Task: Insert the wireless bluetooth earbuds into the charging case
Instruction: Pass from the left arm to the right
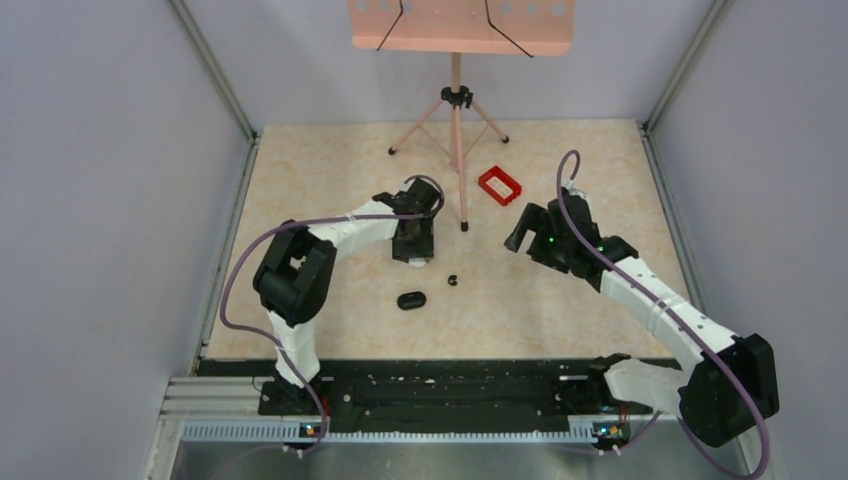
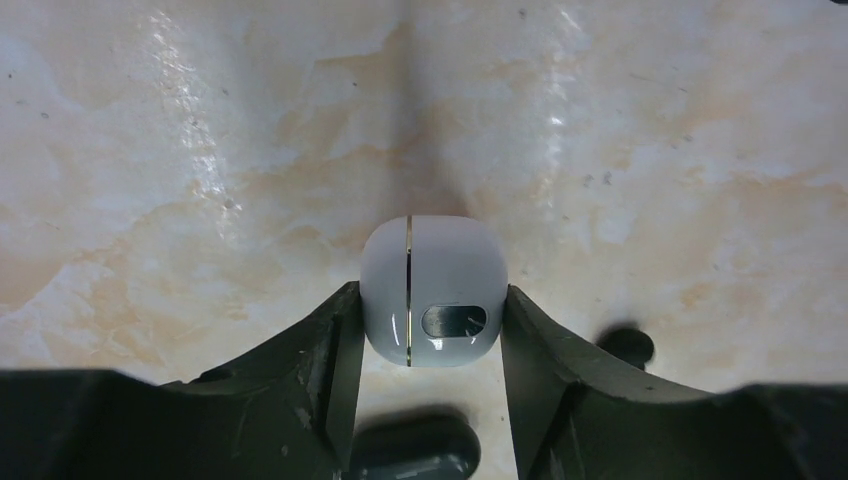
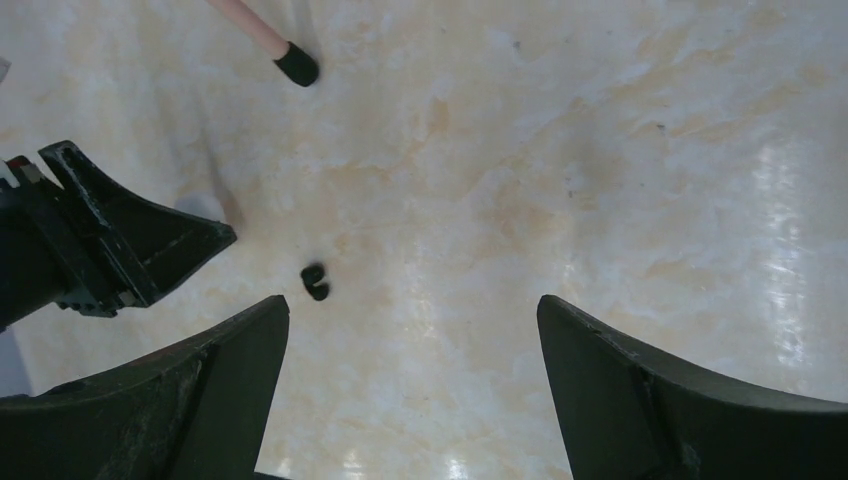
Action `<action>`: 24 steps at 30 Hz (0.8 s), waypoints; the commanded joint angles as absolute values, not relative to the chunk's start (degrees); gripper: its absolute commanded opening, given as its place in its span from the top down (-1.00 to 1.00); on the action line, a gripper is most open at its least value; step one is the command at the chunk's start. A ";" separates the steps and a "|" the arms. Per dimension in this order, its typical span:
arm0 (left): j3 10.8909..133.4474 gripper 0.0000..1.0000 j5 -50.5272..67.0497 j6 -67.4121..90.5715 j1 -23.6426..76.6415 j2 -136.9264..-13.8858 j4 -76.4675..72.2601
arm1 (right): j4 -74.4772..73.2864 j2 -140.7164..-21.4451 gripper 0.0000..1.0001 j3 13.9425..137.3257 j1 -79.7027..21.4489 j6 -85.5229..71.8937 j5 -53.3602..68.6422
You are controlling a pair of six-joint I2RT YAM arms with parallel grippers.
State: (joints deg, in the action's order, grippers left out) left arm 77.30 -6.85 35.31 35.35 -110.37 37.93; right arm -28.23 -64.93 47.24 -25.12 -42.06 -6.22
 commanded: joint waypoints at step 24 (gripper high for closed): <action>68.10 0.31 10.51 16.56 44.44 -82.97 26.68 | 7.43 -78.11 -0.50 46.33 -25.61 -68.40 31.77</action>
